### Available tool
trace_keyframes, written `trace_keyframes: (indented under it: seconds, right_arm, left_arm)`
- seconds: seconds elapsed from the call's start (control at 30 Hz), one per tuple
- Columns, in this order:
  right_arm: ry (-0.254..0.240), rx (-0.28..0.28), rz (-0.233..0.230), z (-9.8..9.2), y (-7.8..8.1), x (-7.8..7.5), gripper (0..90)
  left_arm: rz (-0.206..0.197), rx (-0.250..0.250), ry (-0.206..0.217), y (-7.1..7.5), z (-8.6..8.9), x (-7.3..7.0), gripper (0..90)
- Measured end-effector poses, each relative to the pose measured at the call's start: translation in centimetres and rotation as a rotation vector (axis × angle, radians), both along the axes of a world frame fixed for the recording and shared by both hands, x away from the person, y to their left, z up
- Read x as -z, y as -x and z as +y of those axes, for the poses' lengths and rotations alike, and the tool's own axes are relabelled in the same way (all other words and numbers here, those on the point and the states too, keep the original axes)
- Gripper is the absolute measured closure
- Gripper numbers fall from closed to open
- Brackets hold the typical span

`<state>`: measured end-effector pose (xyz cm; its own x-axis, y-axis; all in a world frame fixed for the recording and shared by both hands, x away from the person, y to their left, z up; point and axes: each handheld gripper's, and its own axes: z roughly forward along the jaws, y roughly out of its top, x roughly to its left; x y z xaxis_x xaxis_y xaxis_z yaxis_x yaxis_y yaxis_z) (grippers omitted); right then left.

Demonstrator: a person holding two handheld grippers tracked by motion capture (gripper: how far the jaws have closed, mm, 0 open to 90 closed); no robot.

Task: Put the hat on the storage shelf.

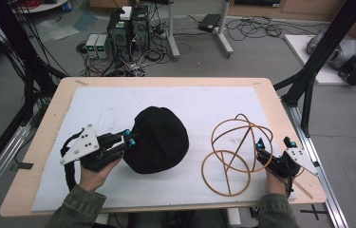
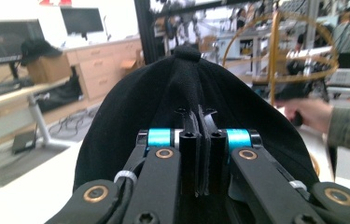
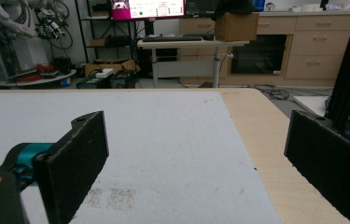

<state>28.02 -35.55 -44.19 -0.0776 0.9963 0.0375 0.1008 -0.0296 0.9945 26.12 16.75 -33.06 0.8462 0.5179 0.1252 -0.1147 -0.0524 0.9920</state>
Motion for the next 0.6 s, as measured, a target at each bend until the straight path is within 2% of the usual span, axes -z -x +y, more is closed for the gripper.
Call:
trace_keyframes:
  seconds: [0.17, 0.37, 0.47, 0.6]
  right_arm:
    - [0.0, -0.007, -0.001, 0.2, -0.1, 0.0, 5.4]
    - [-0.003, -0.003, -0.01, 0.2, -0.1, -0.1, 5.4]
    - [-0.006, -0.003, -0.002, 0.1, -0.1, 0.0, 5.4]
    - [-0.005, -0.004, -0.006, 0.1, -0.1, 0.0, 5.4]
  left_arm:
    - [-0.028, 0.015, 0.075, -0.4, -0.4, -1.5, 87.8]
    - [-0.071, 0.015, 0.11, -0.7, -1.2, -3.3, 87.8]
    - [-0.09, 0.03, 0.139, -0.8, -1.8, -4.0, 87.8]
    - [-0.109, 0.049, 0.157, -1.0, -2.7, -4.9, 87.8]
